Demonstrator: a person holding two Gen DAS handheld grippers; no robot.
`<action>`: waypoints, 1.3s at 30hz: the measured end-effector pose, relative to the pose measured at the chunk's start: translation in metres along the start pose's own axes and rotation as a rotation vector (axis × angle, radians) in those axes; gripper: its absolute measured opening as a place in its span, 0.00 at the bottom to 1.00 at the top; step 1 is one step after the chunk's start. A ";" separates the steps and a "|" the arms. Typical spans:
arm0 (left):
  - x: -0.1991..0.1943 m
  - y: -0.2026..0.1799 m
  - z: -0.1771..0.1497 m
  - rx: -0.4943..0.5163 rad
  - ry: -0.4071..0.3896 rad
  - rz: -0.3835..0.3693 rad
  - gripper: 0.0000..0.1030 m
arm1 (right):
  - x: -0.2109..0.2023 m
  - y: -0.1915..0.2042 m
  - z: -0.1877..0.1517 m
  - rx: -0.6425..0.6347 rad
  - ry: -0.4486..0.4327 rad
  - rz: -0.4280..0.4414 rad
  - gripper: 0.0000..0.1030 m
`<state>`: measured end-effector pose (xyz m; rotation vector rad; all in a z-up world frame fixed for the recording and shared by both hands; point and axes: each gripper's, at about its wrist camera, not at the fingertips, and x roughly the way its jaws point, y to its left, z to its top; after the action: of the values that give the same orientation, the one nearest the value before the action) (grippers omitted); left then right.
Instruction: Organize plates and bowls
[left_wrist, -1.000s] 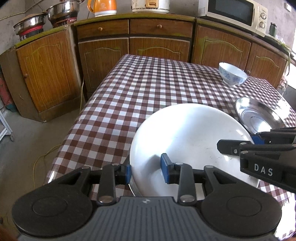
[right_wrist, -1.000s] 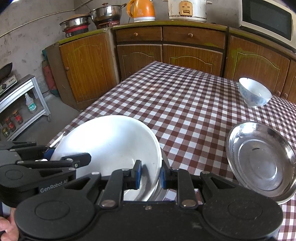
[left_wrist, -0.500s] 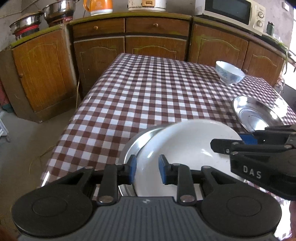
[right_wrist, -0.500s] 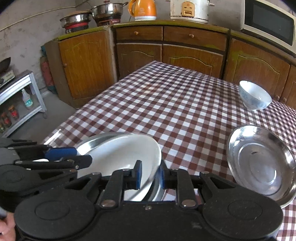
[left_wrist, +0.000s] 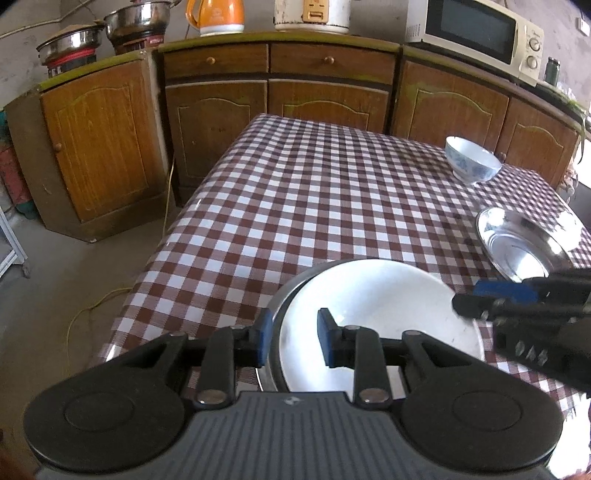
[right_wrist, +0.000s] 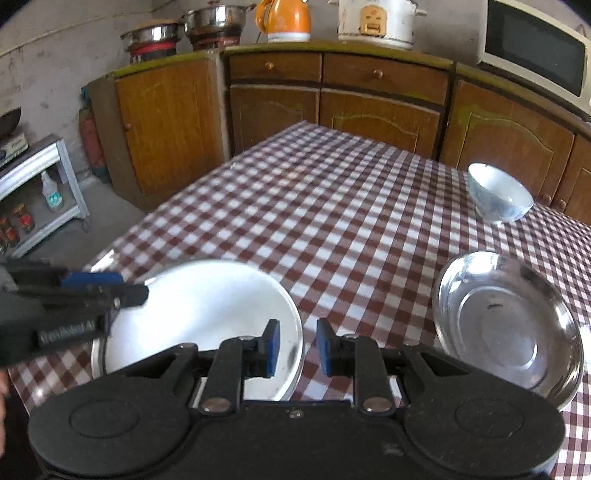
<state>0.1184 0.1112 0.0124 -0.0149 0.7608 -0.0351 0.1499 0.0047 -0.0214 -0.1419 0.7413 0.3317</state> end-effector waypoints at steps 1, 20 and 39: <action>-0.001 0.000 0.000 -0.002 0.000 -0.003 0.28 | 0.002 0.001 -0.002 -0.003 0.005 0.002 0.26; -0.041 -0.024 0.017 -0.050 -0.075 0.003 0.68 | -0.048 -0.012 0.021 0.007 -0.070 0.016 0.46; -0.099 -0.066 0.062 -0.023 -0.146 0.024 0.94 | -0.144 -0.061 0.060 0.006 -0.145 -0.013 0.66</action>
<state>0.0876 0.0493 0.1272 -0.0300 0.6152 -0.0026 0.1101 -0.0729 0.1217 -0.1158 0.5978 0.3243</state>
